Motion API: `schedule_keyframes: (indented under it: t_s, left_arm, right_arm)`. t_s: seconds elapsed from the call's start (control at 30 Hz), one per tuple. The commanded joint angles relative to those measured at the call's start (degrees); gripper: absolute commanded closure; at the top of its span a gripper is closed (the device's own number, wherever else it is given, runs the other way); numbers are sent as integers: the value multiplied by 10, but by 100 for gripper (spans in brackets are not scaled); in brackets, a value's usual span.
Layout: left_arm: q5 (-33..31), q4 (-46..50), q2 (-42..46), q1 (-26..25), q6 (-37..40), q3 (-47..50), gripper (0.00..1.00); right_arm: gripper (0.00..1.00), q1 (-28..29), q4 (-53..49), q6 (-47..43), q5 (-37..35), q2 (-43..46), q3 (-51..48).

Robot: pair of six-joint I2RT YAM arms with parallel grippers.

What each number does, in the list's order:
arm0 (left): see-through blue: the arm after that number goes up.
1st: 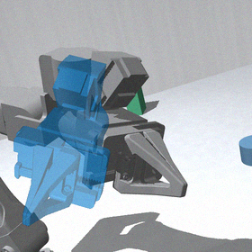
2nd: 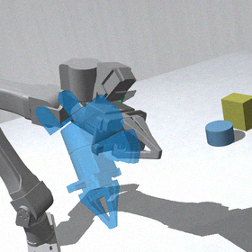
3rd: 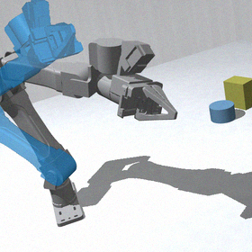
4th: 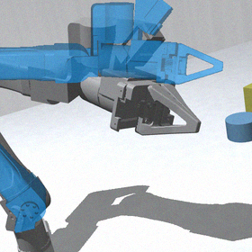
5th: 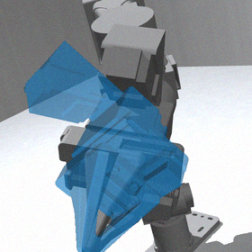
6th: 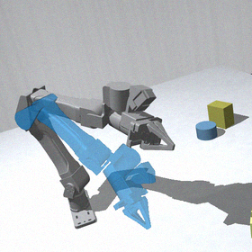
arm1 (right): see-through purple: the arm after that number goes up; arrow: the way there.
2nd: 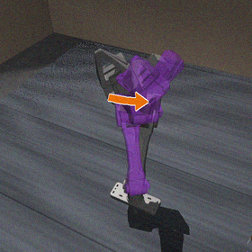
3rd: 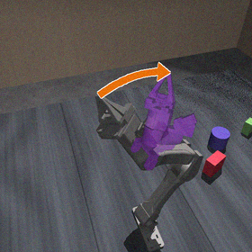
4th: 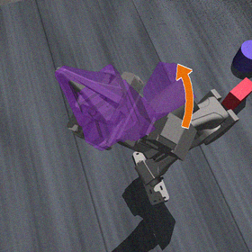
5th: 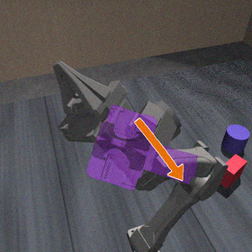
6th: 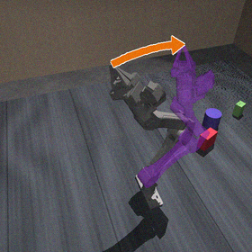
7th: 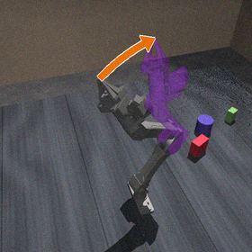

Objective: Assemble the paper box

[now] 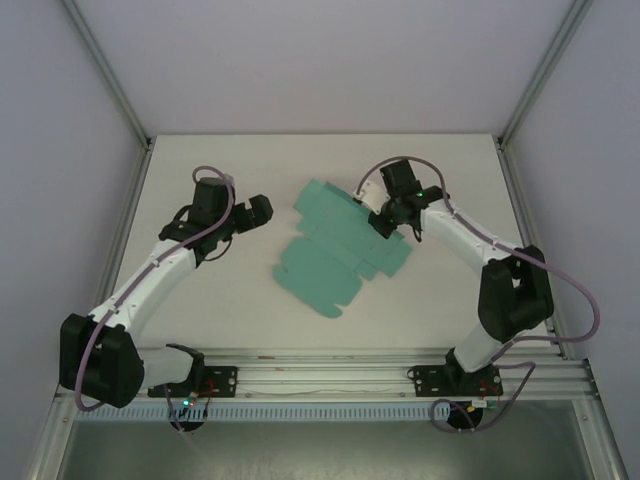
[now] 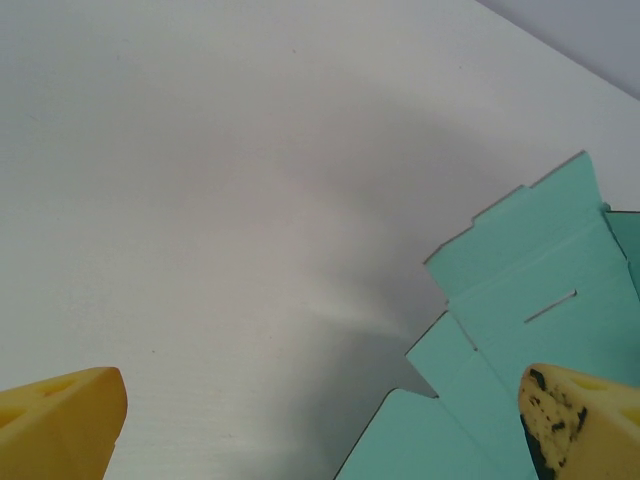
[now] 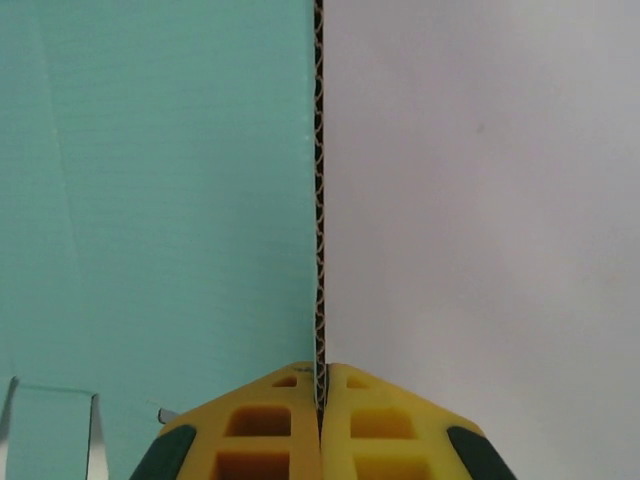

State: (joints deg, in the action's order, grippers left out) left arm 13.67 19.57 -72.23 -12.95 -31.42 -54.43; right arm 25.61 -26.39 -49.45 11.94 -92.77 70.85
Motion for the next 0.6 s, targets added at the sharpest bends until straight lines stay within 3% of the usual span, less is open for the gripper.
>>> schedule_keyframes:
  t_s: [0.0, 0.3, 0.57]
  left_arm:
    - [41, -18, -15, 7, 1, -6, 0]
    - [81, -28, -54, 8, 1, -38, 0]
    - [155, -51, -125, 8, -22, -104, 0]
  right_arm:
    - [100, 34, 90, -103, -89, -10, -11]
    - [100, 96, 260, -219, -176, -44, -70]
    - [100, 114, 276, -209, -162, -55, -74]
